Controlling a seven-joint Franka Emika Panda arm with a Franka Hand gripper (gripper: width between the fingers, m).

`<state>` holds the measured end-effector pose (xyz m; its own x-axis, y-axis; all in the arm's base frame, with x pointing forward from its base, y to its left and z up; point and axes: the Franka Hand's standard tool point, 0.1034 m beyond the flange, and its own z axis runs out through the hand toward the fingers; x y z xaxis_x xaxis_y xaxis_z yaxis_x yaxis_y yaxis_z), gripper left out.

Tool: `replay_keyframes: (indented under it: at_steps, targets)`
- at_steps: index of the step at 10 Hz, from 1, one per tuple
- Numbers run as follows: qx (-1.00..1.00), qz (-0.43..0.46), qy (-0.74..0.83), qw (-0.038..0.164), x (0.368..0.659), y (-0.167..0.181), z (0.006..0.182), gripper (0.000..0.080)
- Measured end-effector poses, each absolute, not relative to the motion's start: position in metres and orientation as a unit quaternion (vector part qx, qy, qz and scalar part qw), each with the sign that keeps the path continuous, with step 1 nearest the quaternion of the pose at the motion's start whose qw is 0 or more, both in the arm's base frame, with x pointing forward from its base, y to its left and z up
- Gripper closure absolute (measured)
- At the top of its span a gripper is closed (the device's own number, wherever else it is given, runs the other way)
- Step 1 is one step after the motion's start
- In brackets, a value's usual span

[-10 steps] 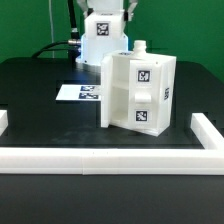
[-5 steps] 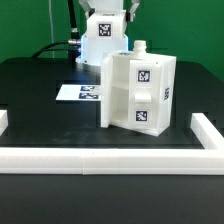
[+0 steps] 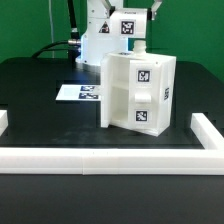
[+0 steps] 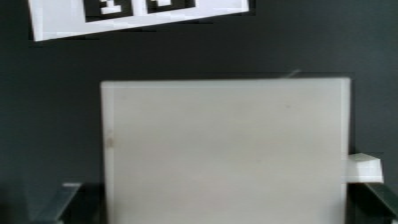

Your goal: Assemble cabinet

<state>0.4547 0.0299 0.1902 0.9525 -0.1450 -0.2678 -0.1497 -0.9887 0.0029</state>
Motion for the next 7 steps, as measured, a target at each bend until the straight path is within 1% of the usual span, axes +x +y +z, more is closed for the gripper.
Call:
replay_keyframes:
  at_steps: [3, 7]
  targets:
    - [-0.99, 0.128, 0.063, 0.006, 0.4587, 0.0434, 0.1828, 0.0236]
    - [-0.989, 0.132, 0.065, 0.005, 0.4558, 0.0426, 0.1794, 0.0236]
